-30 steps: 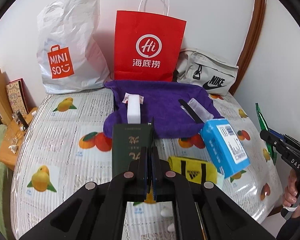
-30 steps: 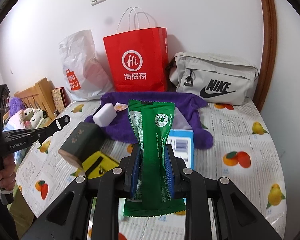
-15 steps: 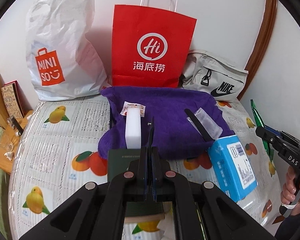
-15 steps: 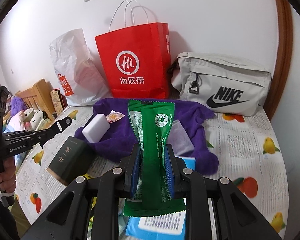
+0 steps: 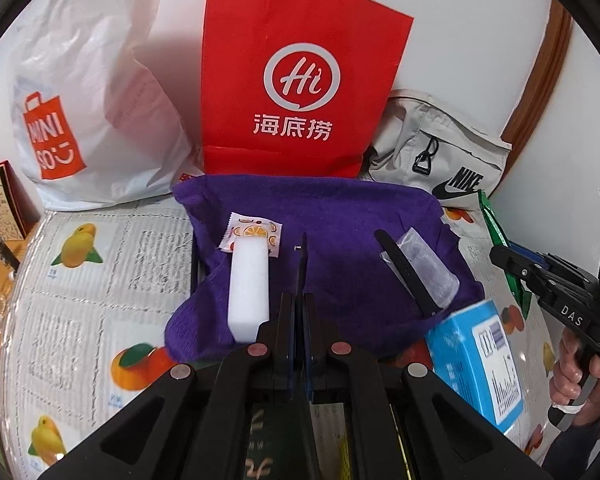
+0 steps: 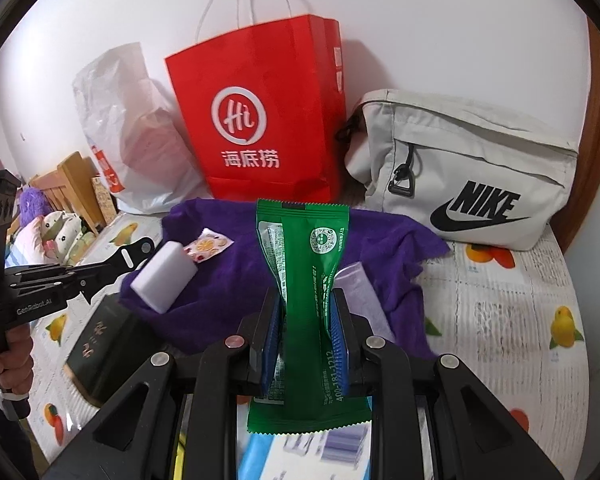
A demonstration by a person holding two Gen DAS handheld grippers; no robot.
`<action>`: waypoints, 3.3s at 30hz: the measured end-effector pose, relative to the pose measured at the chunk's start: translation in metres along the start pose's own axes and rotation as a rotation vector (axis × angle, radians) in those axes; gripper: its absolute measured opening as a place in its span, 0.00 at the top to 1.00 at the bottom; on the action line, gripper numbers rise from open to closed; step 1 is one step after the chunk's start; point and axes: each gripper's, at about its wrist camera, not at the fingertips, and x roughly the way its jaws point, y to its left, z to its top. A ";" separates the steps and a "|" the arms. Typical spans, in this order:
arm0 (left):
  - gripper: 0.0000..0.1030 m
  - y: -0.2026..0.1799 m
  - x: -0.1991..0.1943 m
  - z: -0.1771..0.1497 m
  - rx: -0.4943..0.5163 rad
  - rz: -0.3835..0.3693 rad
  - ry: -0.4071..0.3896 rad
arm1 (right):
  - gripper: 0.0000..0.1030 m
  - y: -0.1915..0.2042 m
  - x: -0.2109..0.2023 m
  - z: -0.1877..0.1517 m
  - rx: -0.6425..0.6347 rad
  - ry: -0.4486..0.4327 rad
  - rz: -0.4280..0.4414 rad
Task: Organize soft objects
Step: 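Carry the green sachet in the right gripper over the purple towel, then open the right gripper to drop the sachet onto the towel while the left opens, then grasp the yellow Adidas pouch with the right gripper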
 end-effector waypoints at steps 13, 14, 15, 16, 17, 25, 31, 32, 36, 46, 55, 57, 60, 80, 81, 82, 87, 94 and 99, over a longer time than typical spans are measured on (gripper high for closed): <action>0.96 0.004 0.050 0.024 -0.039 -0.026 0.072 | 0.76 -0.015 0.057 0.021 -0.059 0.085 -0.024; 0.96 0.004 0.054 0.026 -0.041 -0.029 0.077 | 0.76 -0.017 0.061 0.021 -0.056 0.095 -0.028; 0.96 0.004 0.057 0.027 -0.041 -0.032 0.083 | 0.76 -0.019 0.064 0.020 -0.052 0.102 -0.029; 0.96 0.004 0.060 0.028 -0.042 -0.033 0.090 | 0.76 -0.022 0.068 0.020 -0.045 0.108 -0.032; 0.96 0.004 0.065 0.030 -0.046 -0.030 0.100 | 0.76 -0.025 0.070 0.019 -0.039 0.114 -0.033; 0.96 0.002 0.089 0.038 -0.056 -0.029 0.140 | 0.76 -0.033 0.088 0.015 -0.029 0.176 -0.025; 0.96 0.008 0.101 0.035 -0.069 -0.015 0.157 | 0.75 -0.034 0.099 0.012 -0.027 0.224 -0.021; 0.96 0.009 0.103 0.035 -0.073 -0.011 0.162 | 0.74 -0.035 0.100 0.011 -0.024 0.228 -0.015; 0.96 0.011 0.106 0.035 -0.084 -0.019 0.168 | 0.69 -0.039 0.105 0.009 -0.017 0.249 -0.038; 0.77 0.001 0.102 0.033 -0.056 -0.010 0.157 | 0.45 -0.039 0.101 0.010 -0.019 0.229 -0.041; 0.70 0.000 0.064 0.032 -0.042 0.024 0.116 | 0.45 -0.027 0.059 0.014 -0.001 0.134 -0.010; 0.69 -0.002 0.049 0.030 -0.027 0.027 0.101 | 0.45 -0.021 0.045 0.012 0.008 0.104 -0.001; 0.61 -0.003 0.026 0.024 -0.020 0.030 0.075 | 0.44 -0.009 0.021 0.004 0.011 0.072 0.020; 0.48 0.033 -0.045 -0.071 -0.046 0.050 0.080 | 0.22 0.114 -0.029 -0.100 -0.096 0.127 0.141; 0.48 0.037 -0.045 -0.073 -0.051 0.048 0.080 | 0.19 0.120 -0.026 -0.103 -0.111 0.134 0.139; 0.48 0.043 -0.044 -0.075 -0.062 0.048 0.081 | 0.14 0.124 -0.023 -0.104 -0.122 0.142 0.139; 0.48 0.061 -0.036 -0.083 -0.091 0.051 0.090 | 0.12 0.147 -0.001 -0.111 -0.207 0.184 0.137; 0.45 0.075 -0.034 -0.086 -0.118 0.022 0.069 | 0.20 0.154 0.028 -0.120 -0.253 0.260 0.053; 0.45 0.076 -0.038 -0.087 -0.115 0.006 0.061 | 0.56 0.132 0.021 -0.109 -0.150 0.268 0.126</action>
